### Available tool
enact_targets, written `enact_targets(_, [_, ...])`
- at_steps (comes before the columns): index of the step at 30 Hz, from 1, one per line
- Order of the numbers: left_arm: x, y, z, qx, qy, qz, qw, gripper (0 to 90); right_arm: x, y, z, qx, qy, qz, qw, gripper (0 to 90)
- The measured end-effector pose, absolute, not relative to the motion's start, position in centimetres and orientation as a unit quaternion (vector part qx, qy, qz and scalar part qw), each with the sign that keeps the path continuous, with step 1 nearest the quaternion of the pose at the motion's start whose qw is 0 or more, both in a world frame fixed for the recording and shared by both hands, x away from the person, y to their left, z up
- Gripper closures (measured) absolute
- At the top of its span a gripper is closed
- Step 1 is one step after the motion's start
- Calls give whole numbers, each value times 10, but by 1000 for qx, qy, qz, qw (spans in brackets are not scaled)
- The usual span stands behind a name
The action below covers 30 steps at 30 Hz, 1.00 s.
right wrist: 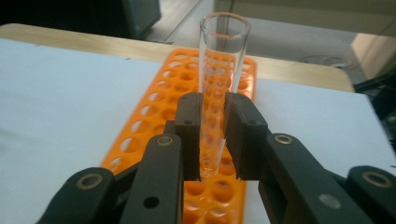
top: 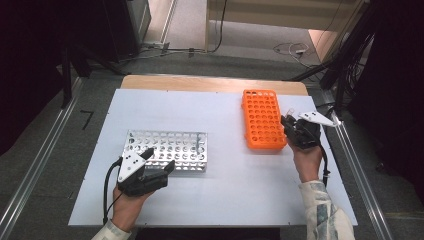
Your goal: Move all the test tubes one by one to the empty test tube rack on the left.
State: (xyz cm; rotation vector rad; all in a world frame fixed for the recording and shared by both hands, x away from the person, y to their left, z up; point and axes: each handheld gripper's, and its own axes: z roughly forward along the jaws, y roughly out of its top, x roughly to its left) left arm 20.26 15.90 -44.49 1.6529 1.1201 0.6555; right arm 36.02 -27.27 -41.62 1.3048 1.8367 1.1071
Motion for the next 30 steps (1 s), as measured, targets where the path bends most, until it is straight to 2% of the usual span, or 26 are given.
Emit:
enact_targets(12, [200, 156, -443, 684, 458, 271, 499, 221, 310, -233, -407, 415, 751, 458, 230, 733])
enact_targets(25, [196, 149, -442, 690, 445, 263, 506, 222, 261, -162, -430, 312, 818, 460, 148, 732])
enact_targets(30, [194, 144, -440, 698, 430, 256, 513, 268, 251, -140, -440, 284, 834, 455, 128, 732])
